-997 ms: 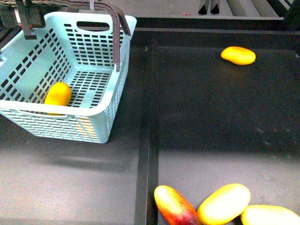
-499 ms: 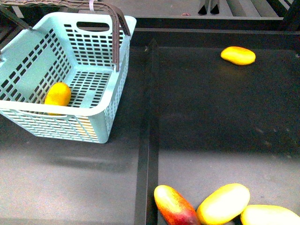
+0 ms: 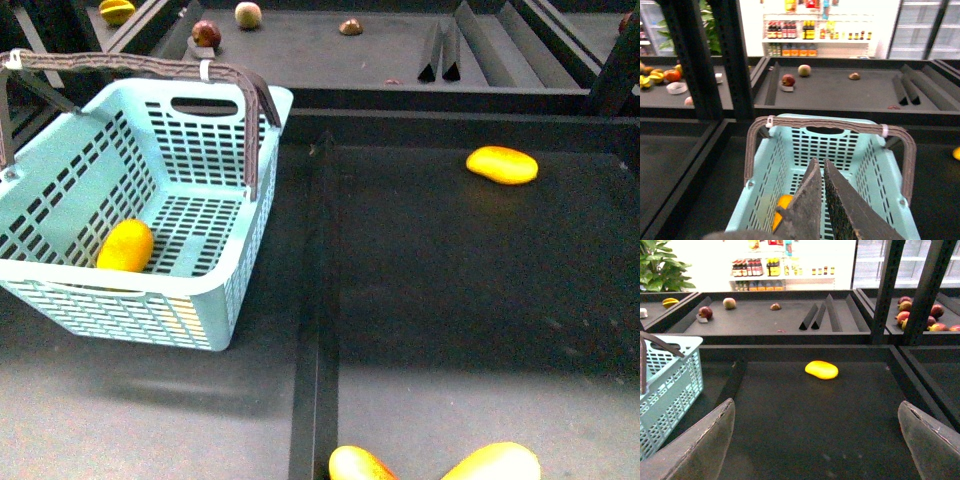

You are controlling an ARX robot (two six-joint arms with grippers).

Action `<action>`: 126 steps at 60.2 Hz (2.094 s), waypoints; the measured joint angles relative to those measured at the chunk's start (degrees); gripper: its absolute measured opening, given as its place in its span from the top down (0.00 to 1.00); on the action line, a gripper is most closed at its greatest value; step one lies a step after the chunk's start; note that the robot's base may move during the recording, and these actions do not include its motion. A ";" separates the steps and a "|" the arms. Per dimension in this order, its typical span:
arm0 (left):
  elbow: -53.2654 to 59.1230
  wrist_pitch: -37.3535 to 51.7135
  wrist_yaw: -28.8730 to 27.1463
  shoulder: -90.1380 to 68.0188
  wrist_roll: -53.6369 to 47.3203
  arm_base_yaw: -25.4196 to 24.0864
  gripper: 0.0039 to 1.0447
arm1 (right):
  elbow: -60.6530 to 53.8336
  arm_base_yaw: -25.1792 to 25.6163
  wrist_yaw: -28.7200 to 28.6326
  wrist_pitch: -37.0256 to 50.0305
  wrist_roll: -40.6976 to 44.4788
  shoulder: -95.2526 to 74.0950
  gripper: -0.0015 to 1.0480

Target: Pick lemon and mango into basket

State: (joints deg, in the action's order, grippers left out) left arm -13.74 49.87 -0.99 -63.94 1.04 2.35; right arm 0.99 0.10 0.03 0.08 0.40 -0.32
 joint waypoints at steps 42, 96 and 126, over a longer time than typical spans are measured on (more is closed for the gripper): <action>12.83 -13.29 0.98 26.23 -0.35 -2.14 0.97 | 0.00 0.00 0.00 0.00 0.00 0.00 0.08; 12.85 -38.91 0.98 53.11 -0.39 -2.14 0.97 | 0.00 0.00 0.00 0.00 0.00 0.00 0.08; 12.85 -49.68 0.98 63.58 -0.42 -2.14 0.97 | 0.00 0.00 0.00 0.00 0.00 0.00 0.08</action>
State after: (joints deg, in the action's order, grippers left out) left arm -0.89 0.19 -0.01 -0.36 0.62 0.21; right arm 0.99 0.10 0.03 0.08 0.40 -0.32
